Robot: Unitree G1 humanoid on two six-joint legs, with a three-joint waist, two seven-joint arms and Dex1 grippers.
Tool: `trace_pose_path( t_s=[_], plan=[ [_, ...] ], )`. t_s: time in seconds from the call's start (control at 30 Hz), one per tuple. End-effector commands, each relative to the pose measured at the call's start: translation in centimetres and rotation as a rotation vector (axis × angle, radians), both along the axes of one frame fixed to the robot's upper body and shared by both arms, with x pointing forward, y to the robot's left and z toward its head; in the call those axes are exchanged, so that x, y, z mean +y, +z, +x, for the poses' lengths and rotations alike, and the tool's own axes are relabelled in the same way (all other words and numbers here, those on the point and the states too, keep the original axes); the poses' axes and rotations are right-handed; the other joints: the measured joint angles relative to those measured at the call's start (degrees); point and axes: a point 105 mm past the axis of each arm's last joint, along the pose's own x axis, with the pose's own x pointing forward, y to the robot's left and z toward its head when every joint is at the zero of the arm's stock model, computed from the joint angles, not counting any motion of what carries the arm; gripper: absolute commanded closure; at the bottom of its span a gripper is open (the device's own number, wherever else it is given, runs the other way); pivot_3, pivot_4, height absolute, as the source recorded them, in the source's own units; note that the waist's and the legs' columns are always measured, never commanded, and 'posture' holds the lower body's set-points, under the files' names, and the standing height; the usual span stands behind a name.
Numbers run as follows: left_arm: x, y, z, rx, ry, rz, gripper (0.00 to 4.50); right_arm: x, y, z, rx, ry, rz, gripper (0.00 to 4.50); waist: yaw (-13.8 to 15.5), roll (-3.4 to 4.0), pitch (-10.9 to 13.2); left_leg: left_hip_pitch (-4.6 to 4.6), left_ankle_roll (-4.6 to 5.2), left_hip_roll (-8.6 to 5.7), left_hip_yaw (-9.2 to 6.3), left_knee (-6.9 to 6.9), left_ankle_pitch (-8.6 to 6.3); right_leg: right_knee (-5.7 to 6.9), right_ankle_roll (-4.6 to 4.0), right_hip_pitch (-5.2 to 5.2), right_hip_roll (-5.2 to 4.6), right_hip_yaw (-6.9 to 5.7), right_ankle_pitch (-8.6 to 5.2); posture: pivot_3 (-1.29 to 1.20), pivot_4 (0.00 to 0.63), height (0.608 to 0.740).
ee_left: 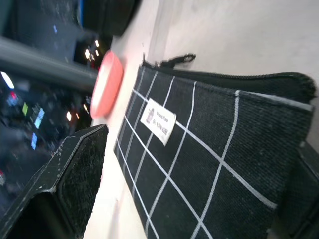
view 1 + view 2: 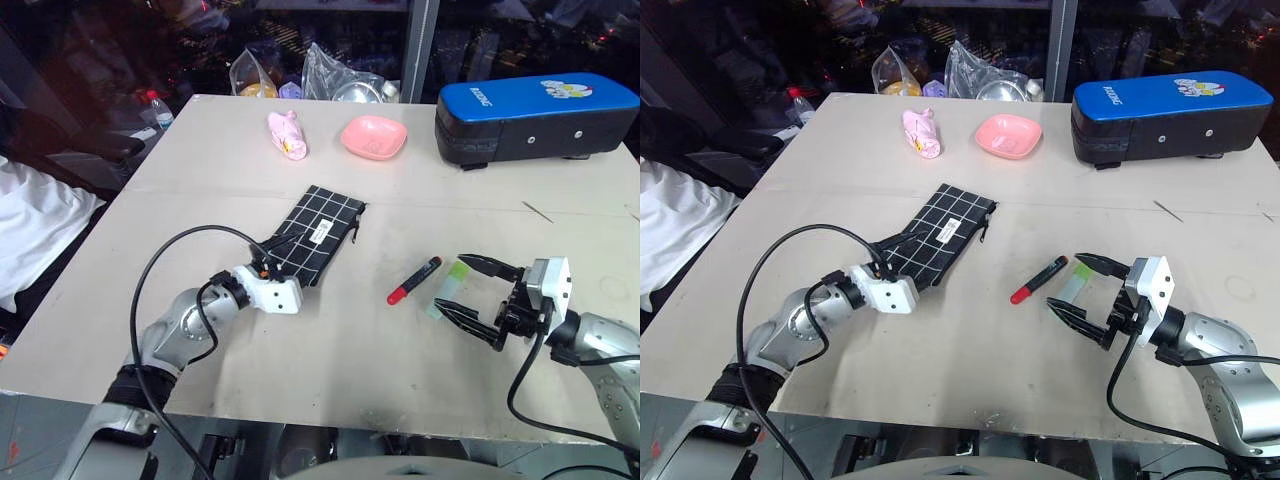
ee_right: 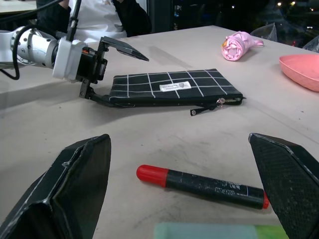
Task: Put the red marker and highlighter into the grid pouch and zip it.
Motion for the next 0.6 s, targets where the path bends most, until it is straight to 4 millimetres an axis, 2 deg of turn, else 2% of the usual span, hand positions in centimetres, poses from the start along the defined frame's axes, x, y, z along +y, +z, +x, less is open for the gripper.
trace_pose_path(
  t_s=[0.03,0.37,0.5,0.6],
  plan=[
    [-0.9,-0.3,-0.2,0.063,0.03,0.011,0.01,0.1,0.8,-0.2,-0.044,0.003,0.005,0.01,-0.13,-0.01,0.0,-0.01,0.0,-0.01,-0.02,0.0,0.0,-0.01,0.0,0.0,0.01,0.0,0.0,0.0,0.15,0.74],
    [-1.0,-0.1,0.4,0.2,0.206,-0.023,0.01,0.0,0.7,-0.3,-0.044,-0.004,0.004,0.01,-0.11,-0.01,0.01,-0.02,0.0,-0.02,-0.09,-0.01,0.0,-0.01,0.02,0.01,0.02,-0.03,-0.01,0.0,0.15,0.74],
    [-0.5,0.0,0.6,0.199,0.25,0.024,1.2,0.1,0.6,-0.3,-0.045,-0.004,0.007,0.0,-0.15,-0.02,0.02,-0.02,0.0,-0.02,-0.1,-0.01,0.0,-0.01,0.02,0.01,0.03,-0.01,-0.01,0.0,0.15,0.74],
    [-0.1,0.4,0.8,0.162,0.258,0.06,2.67,0.2,0.6,-0.1,-0.046,-0.003,0.01,0.0,-0.37,-0.09,0.06,-0.01,0.0,-0.01,-0.12,-0.01,0.0,0.0,0.01,0.0,0.04,0.0,-0.01,0.0,0.15,0.74]
  ],
)
